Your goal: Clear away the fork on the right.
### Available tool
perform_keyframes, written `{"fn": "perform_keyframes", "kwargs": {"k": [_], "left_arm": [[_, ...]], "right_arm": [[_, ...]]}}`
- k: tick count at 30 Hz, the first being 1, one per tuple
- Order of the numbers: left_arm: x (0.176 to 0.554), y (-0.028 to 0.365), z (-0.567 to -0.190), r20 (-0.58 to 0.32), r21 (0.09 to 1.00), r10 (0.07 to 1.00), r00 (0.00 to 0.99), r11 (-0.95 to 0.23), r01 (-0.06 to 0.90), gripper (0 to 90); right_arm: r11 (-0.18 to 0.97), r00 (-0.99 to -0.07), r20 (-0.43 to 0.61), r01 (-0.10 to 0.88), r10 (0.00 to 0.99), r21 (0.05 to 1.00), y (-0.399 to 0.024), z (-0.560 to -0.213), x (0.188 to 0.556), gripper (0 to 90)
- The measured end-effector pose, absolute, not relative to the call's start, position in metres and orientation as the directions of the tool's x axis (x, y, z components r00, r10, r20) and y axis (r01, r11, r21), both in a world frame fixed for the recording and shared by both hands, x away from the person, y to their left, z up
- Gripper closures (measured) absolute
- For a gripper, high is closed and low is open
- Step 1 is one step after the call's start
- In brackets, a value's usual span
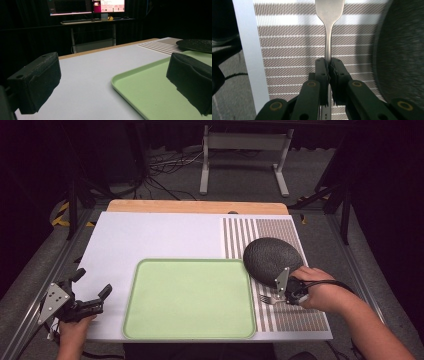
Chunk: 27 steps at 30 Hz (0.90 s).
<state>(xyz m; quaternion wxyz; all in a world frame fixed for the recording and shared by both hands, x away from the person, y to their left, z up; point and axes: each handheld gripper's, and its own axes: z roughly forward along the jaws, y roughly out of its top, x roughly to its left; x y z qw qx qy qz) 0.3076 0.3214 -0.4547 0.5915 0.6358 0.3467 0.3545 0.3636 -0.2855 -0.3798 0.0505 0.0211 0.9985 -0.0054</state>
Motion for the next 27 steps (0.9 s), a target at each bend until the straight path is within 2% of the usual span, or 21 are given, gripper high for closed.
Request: {"fn": "perform_keyframes", "kwargs": {"k": [11,27], "left_arm": [[0.307,0.322,-0.455,0.042,0.998,0.862,0.505,-0.060,0.019,0.2],[0.307,0.322,-0.455,0.037,0.998,0.862,0.506,-0.056,0.023,0.1]], "right_arm": [[0.998,-0.989,-0.136,0.056,0.060,0.035,-0.278,-0.356,0.364,84.4],[0.992,-0.988,-0.146,0.040,0.057,0.118,-0.248,-0.342,0.368,84.4]]}}
